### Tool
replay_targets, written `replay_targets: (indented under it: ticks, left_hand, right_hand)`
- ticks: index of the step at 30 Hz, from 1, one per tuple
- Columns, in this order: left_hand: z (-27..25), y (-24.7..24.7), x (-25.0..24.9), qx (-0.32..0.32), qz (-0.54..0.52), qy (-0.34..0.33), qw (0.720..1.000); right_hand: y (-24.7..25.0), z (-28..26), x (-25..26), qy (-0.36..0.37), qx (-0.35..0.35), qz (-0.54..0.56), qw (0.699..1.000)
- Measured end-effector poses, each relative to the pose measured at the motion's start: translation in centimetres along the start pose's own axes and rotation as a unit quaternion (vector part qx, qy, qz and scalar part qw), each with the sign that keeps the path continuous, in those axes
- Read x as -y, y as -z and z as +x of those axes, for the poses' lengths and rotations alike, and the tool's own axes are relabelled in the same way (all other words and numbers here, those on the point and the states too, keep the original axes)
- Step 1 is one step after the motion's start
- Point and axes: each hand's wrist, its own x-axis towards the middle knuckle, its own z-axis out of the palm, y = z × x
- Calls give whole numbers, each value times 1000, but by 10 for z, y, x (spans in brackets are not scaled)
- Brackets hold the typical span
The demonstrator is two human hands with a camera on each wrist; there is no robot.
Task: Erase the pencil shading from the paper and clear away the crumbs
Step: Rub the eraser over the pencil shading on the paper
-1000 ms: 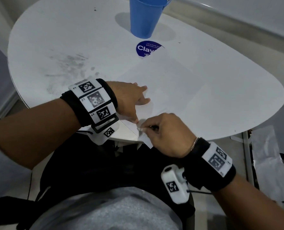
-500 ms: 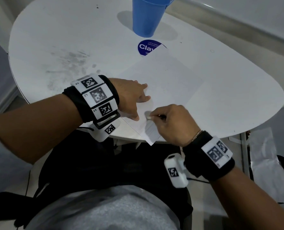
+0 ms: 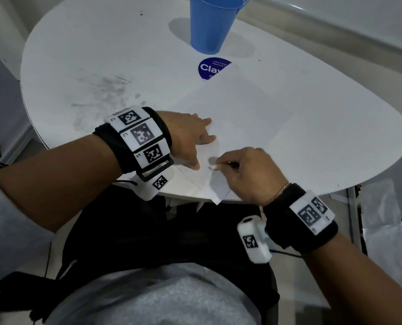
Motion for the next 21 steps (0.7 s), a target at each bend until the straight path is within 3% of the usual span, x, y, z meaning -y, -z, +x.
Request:
replay_targets:
  ticks: [2,5,10,14,19,21]
  left_hand:
    - [0,0,1,2,2,3,1000]
    - [0,1,1,5,3,2,1000]
    - [1,0,1,-1,1,5,1000]
    - [1,0,2,6,5,0,1000]
    - [0,0,2,3,-5,2,1000]
    - [1,0,2,7,1,2,1000]
  right_hand:
    - [-2,-1,-1,-8,-7,-15,1000]
    - [-12,-16,14,54,62,-10,997]
    - [2,4,-5,-17,-28,-20,999]
    - [-10,-16,13,44,53,-8,998]
    - [2,5,-2,-29,-25,-19,999]
    - [-4,-4,8,3,14,-29,999]
